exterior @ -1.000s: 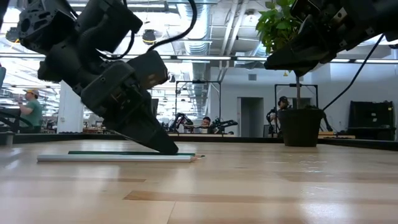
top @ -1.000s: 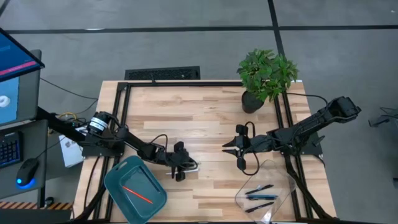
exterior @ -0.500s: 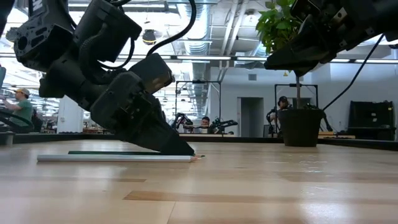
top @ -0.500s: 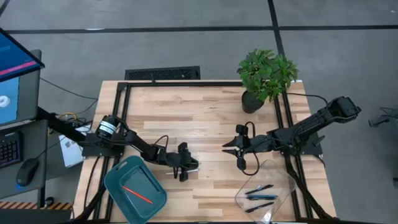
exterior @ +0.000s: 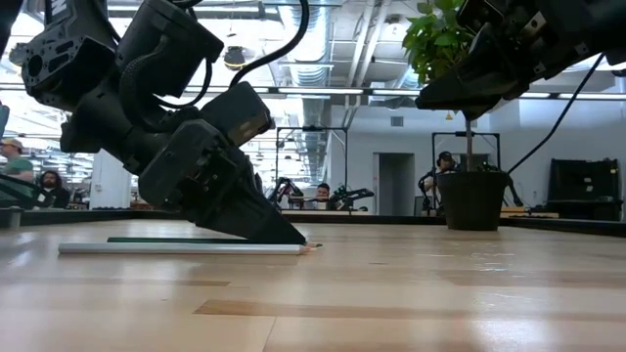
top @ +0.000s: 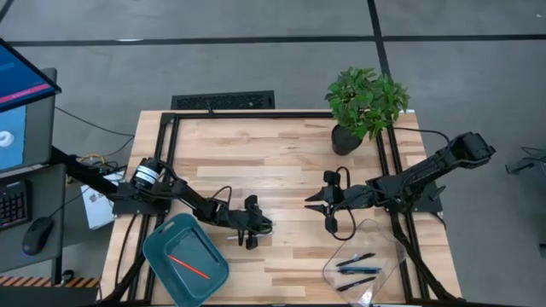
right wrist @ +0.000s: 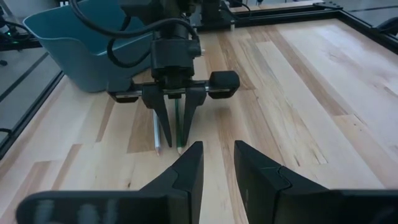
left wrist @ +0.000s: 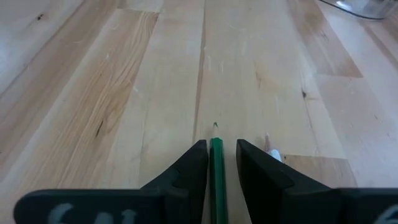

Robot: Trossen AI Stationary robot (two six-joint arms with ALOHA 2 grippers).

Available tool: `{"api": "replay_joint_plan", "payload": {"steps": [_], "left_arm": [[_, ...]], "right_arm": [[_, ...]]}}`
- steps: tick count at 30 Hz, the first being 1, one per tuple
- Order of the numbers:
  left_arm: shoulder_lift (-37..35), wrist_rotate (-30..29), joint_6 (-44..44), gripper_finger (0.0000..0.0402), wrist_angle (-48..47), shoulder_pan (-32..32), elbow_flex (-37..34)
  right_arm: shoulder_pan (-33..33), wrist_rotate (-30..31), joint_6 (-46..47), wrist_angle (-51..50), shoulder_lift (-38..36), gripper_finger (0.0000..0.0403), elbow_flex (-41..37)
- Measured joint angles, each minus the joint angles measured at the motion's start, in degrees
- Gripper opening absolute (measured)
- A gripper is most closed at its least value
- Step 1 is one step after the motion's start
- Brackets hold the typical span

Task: Sort pens & pencils
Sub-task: Put the green pencil in the blue bin

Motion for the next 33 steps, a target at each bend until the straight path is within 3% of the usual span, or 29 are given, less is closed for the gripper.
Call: {"api": "replay_joint_plan", "payload": {"steps": [33], "left_arm": [[-0.44,3.17,-0.53,0.0084,-3.78,2.39,0.02]], "right_arm": [[0.02,-0.02,1.39,0.02,0.0,0.0113,0.0]]}}
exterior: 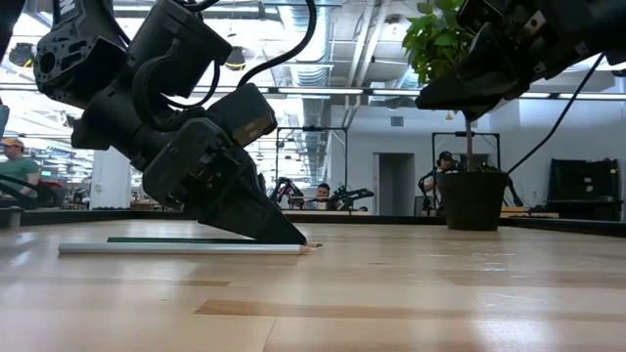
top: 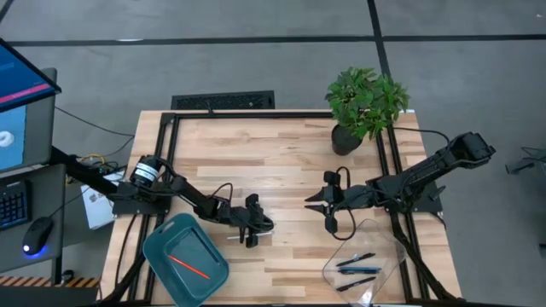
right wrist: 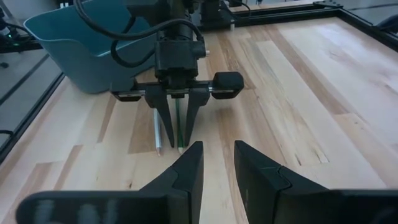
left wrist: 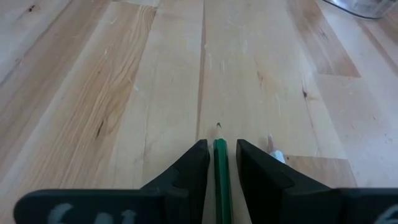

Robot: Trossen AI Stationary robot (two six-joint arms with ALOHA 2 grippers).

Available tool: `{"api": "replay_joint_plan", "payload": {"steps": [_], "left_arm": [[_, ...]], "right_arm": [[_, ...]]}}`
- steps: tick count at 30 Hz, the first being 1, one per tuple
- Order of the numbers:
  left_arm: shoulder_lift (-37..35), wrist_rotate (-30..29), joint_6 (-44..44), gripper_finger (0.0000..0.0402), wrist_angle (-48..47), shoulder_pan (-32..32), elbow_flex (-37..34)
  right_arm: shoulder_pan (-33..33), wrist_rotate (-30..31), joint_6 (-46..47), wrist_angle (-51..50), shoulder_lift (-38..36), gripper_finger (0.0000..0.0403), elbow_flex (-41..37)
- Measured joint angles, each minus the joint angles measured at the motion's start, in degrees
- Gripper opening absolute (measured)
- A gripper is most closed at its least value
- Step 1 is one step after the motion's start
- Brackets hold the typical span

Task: Sort pens & pencils
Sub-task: Put the green pencil in the blue bin

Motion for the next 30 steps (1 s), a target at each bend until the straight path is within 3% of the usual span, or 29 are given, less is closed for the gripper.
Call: {"api": "replay_joint_plan", "payload": {"steps": [24,30], "left_arm": [[1.54,-2.32,8.44,0.0084,10.74,1.65,-0.9],[12.34,-0.6,7.79,0.0084,29.2,2.86,-0.72]], "right_arm": [[0.48,-0.02,0.14,-0.31,0.0,0.0113,0.0],[0.49,-0.02,0.14,-1.18,0.0,0.0113,0.0]]}}
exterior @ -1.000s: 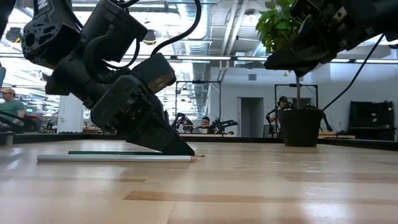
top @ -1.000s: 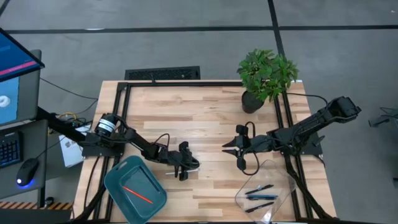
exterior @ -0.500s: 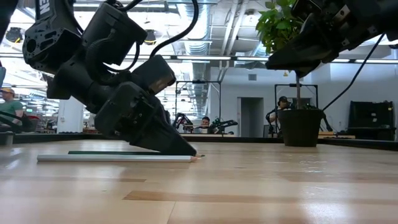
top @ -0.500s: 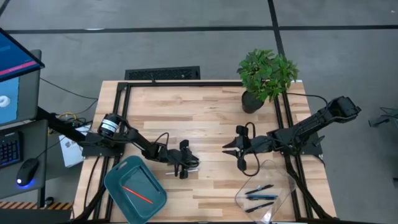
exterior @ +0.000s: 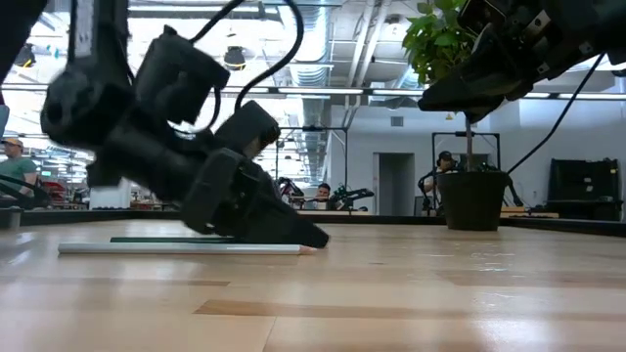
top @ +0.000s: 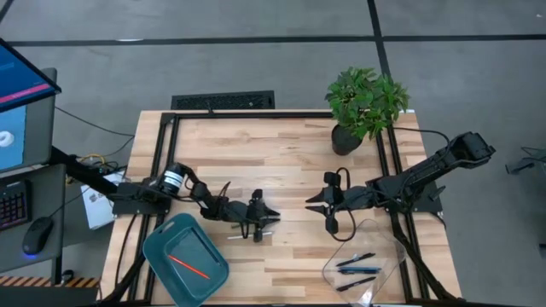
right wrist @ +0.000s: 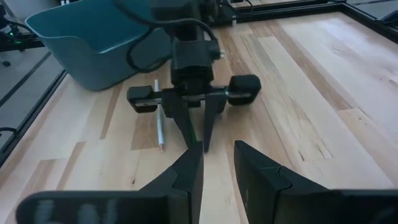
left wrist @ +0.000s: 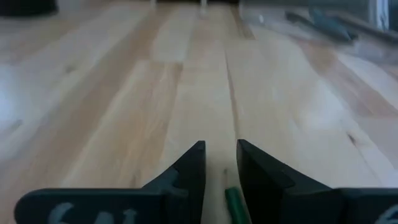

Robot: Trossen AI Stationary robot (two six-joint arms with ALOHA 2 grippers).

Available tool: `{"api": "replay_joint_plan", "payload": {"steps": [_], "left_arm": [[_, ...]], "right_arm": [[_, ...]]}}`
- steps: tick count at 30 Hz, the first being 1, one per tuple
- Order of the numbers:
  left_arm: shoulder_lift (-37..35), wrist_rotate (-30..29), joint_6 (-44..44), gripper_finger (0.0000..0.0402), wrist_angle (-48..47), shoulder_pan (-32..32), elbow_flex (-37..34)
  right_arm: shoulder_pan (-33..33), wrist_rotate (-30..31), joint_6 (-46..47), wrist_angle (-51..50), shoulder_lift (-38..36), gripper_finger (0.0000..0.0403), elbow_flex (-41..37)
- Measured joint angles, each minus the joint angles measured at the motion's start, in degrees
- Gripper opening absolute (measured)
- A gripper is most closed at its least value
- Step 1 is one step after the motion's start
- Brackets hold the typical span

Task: Sort pens & pencils
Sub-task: Put the green pencil in the blue bin

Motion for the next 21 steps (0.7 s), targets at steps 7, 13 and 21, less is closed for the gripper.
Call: {"api": "replay_joint_plan", "payload": {"steps": [7,13,21], "left_arm": [[0.02,1.14,0.16,0.0084,1.53,-0.16,-0.62],[-2.15,3.42,-1.25,0.0084,-1.98,-0.1,-1.98],[-2.26,4.31,-1.71,0.0084,-2.5,-0.18,-2.12]], "right_arm": [[-0.05,0.0,-0.02,-0.43,0.0,0.0113,0.0],[-0.05,0.02,-0.03,-0.42,0.0,0.0113,0.0],[-0.05,0.02,-0.04,-0.48,0.0,0.0113,0.0]]}}
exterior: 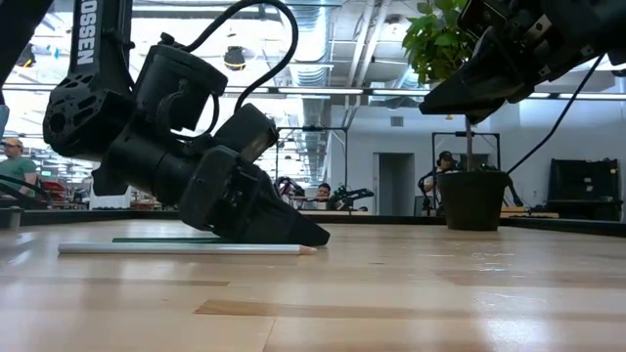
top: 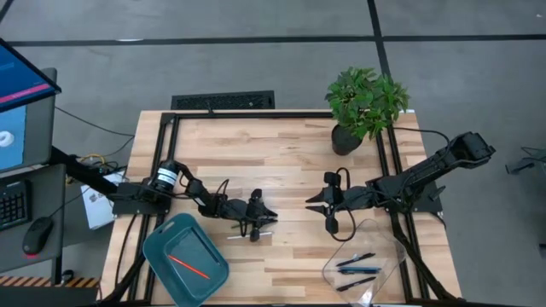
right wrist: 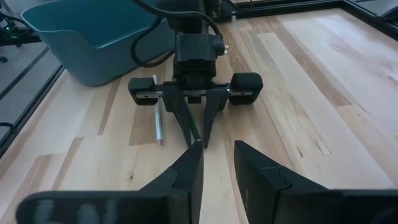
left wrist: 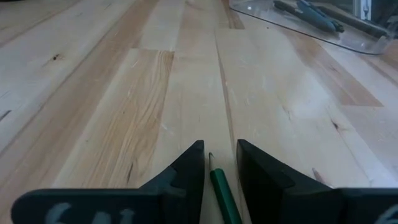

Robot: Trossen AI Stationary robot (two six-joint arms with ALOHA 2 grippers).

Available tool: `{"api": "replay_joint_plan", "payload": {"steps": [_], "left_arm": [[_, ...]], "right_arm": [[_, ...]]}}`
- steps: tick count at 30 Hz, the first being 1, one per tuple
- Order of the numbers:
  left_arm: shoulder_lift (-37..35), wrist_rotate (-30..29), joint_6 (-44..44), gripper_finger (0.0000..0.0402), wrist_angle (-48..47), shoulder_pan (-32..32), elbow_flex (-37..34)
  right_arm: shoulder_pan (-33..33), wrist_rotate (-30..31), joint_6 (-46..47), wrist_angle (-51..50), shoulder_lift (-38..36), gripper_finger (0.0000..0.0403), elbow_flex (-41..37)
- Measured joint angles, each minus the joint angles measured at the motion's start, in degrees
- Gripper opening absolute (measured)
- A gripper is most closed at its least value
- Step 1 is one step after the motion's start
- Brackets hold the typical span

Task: Sort pens & pencils
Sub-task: Put the green pencil in the blue bin

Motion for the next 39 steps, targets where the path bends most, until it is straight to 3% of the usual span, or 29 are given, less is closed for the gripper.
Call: {"api": "replay_joint_plan", "payload": {"steps": [15,24,39], "left_arm": [[-0.02,0.22,-0.15,0.0083,-0.07,-0.2,-0.02],[-0.11,1.21,-0.62,0.0014,0.02,-0.2,-0.09],[-0.13,1.49,-0.66,0.0007,0.08,-0.2,-0.11]], "right_arm": [[0.0,0.0,0.0,-0.17,0.0,0.0113,0.0],[0.0,0.0,0.0,-0.35,0.0,0.0113,0.0],[0.0,0.0,0.0,-0.35,0.0,0.0113,0.0]]}}
